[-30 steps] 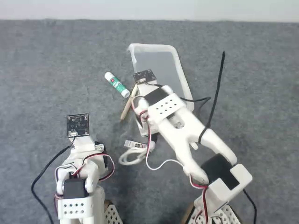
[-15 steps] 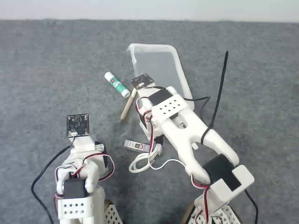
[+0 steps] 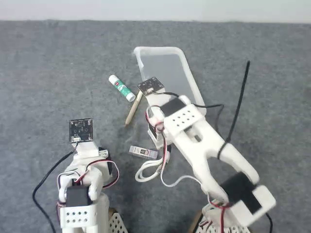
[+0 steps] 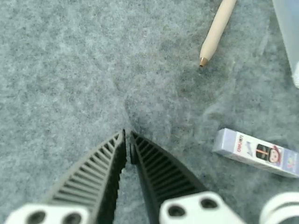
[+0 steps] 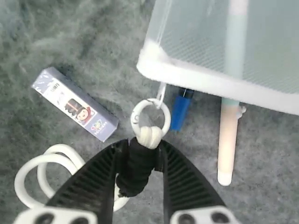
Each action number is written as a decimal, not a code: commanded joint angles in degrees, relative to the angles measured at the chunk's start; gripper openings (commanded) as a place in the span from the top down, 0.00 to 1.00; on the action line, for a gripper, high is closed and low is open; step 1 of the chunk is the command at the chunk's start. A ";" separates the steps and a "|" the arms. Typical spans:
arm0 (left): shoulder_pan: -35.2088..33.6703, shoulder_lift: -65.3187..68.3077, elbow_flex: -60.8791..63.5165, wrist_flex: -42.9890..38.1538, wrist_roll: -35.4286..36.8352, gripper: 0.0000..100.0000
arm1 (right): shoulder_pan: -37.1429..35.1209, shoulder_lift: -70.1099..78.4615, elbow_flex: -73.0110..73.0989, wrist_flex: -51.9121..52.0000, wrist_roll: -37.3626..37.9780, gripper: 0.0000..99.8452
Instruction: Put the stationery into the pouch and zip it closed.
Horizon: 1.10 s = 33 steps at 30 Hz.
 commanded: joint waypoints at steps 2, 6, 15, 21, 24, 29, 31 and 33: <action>0.00 -1.67 -0.75 0.44 0.44 0.99 | 1.10 -7.16 3.78 -4.79 1.49 0.99; 0.00 -1.67 -0.75 0.44 0.44 0.99 | 1.89 -8.13 6.42 -7.60 3.60 0.99; 0.00 -1.67 -0.84 0.44 0.44 0.99 | 1.80 -13.32 6.68 -12.00 7.30 0.99; 0.09 -1.67 -1.19 0.18 0.26 0.99 | 1.89 -17.54 6.59 -15.08 10.37 0.99; -0.18 -1.67 -3.56 0.53 0.44 0.99 | 1.89 -19.56 6.51 -15.87 12.75 0.99; -0.26 -1.67 -10.33 0.44 0.26 0.99 | 1.89 -22.99 4.75 -15.69 13.36 0.99; -0.44 -1.67 -12.97 0.18 0.26 0.99 | 1.89 -24.48 4.31 -15.78 14.95 0.99; -0.18 -1.67 -15.25 0.09 0.09 0.99 | 1.89 -25.71 4.40 -15.78 18.11 0.99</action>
